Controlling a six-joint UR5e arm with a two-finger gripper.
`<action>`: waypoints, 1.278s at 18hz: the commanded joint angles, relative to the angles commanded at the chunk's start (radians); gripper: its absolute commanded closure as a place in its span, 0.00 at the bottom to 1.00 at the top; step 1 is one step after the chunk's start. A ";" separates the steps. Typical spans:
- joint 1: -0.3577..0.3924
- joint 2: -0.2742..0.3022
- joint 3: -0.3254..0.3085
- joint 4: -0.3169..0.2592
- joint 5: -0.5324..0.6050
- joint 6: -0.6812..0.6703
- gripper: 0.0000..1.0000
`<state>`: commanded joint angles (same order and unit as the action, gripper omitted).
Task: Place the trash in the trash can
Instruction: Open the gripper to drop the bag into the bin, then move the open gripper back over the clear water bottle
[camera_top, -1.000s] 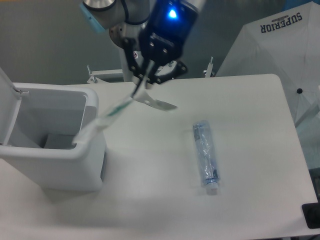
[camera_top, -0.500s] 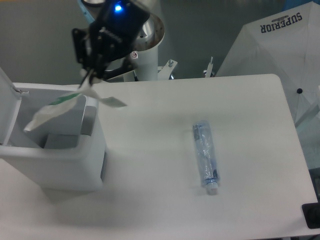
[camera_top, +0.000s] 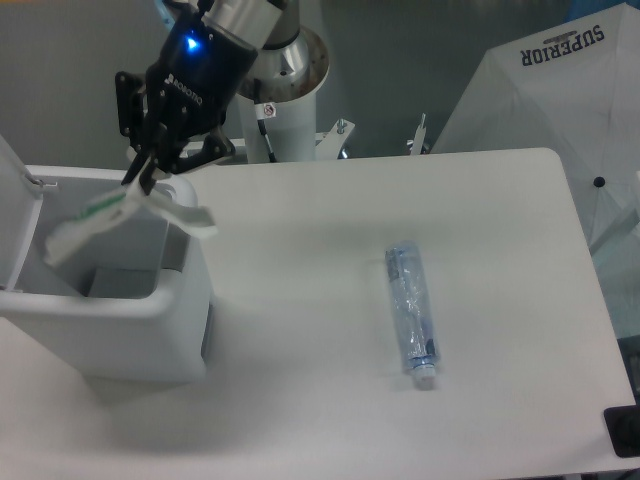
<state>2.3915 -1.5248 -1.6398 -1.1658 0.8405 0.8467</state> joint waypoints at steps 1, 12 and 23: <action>-0.002 0.000 -0.002 0.000 0.006 0.000 0.00; 0.100 -0.064 -0.005 0.045 0.230 -0.018 0.00; 0.233 -0.376 0.149 0.034 0.451 -0.110 0.00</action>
<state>2.6246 -1.9003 -1.4912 -1.1321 1.2913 0.7366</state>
